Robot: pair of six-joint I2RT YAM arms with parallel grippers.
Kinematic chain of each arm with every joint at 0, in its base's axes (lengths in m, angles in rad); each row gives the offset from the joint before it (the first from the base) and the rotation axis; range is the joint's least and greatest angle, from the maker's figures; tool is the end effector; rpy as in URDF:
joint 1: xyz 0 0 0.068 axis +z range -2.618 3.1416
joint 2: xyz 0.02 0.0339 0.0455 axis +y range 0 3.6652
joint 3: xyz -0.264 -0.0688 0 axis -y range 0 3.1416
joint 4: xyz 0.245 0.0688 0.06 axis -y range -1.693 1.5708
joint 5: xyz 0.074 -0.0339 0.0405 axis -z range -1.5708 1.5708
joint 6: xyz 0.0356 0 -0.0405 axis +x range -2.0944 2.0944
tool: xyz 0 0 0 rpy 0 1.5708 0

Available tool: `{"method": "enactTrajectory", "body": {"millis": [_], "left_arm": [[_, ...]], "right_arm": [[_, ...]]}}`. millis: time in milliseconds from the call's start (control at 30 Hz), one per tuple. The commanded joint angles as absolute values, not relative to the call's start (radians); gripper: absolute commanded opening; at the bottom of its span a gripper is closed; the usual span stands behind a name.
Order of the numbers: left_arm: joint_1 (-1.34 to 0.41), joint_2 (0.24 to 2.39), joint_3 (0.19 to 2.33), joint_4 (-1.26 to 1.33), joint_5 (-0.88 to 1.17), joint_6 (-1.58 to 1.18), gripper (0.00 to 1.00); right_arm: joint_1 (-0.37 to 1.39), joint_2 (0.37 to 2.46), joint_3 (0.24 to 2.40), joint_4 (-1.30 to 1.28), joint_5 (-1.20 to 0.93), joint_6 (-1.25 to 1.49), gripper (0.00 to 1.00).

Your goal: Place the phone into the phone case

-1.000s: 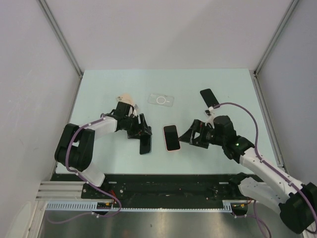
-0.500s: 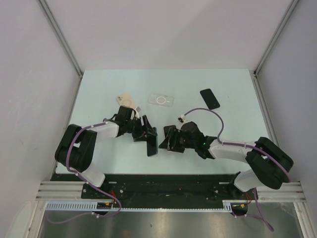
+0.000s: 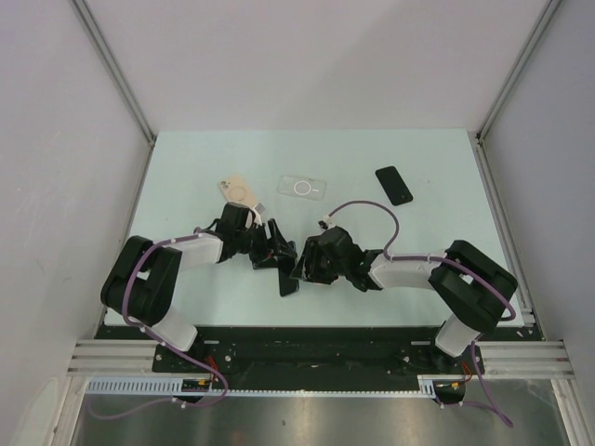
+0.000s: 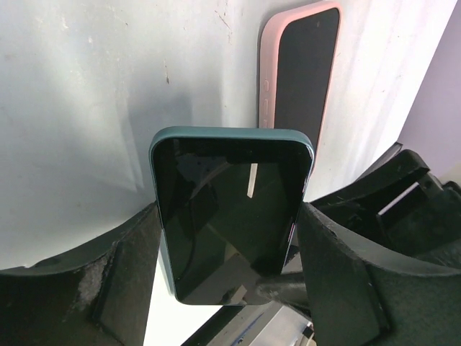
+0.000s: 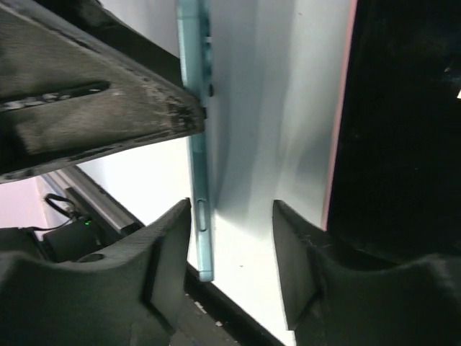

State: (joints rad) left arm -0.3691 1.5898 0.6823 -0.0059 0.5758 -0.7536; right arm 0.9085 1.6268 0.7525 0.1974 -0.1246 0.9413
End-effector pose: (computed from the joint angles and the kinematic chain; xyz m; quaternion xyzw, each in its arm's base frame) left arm 0.2603 -0.1215 0.1391 -0.0834 0.9083 -0.3923 0.1190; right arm 0.1953 0.2576 0.1592 -0.0121 0.9003 0.3783 0.2148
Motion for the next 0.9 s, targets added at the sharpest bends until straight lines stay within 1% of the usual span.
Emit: {"method": "enactTrajectory", "body": {"millis": [0, 67, 100, 167, 200, 233, 300, 367, 433, 700, 833, 867], "left_arm": [[-0.38, 1.583, 0.655, -0.041, 0.551, -0.759, 0.66], [-0.38, 1.58, 0.655, -0.051, 0.548, -0.753, 0.67], [-0.38, 1.575, 0.655, -0.054, 0.543, -0.752, 0.68], [-0.38, 1.568, 0.653, -0.055, 0.542, -0.747, 0.72], [-0.38, 1.556, 0.655, -0.06, 0.532, -0.746, 0.73], [-0.38, 1.548, 0.661, -0.064, 0.525, -0.741, 0.75], [-0.382, 1.52, 0.675, -0.096, 0.515, -0.733, 0.86], [-0.38, 1.497, 0.715, -0.156, 0.493, -0.712, 0.96], [-0.38, 1.461, 0.761, -0.202, 0.46, -0.69, 1.0], [-0.38, 1.391, 0.942, -0.399, 0.292, -0.65, 0.99], [-0.38, 1.433, 1.086, -0.448, 0.19, -0.647, 0.97], [-0.38, 1.472, 1.113, -0.449, 0.172, -0.641, 0.97]], "right_arm": [[0.917, 1.666, 0.79, 0.201, -0.107, 0.93, 0.46], [0.919, 1.675, 0.792, 0.215, -0.118, 0.933, 0.37], [0.92, 1.674, 0.793, 0.218, -0.121, 0.933, 0.26], [0.92, 1.674, 0.793, 0.225, -0.13, 0.931, 0.18], [0.92, 1.669, 0.793, 0.225, -0.135, 0.928, 0.11], [0.919, 1.664, 0.793, 0.229, -0.138, 0.924, 0.08], [0.92, 1.652, 0.793, 0.233, -0.149, 0.916, 0.01], [0.92, 1.64, 0.793, 0.23, -0.152, 0.911, 0.0], [0.922, 1.623, 0.793, 0.226, -0.156, 0.91, 0.0], [0.894, 1.516, 0.793, 0.163, -0.187, 0.864, 0.0], [0.868, 1.424, 0.792, 0.066, -0.189, 0.824, 0.0], [0.865, 1.373, 0.792, 0.014, -0.181, 0.815, 0.0]]}}
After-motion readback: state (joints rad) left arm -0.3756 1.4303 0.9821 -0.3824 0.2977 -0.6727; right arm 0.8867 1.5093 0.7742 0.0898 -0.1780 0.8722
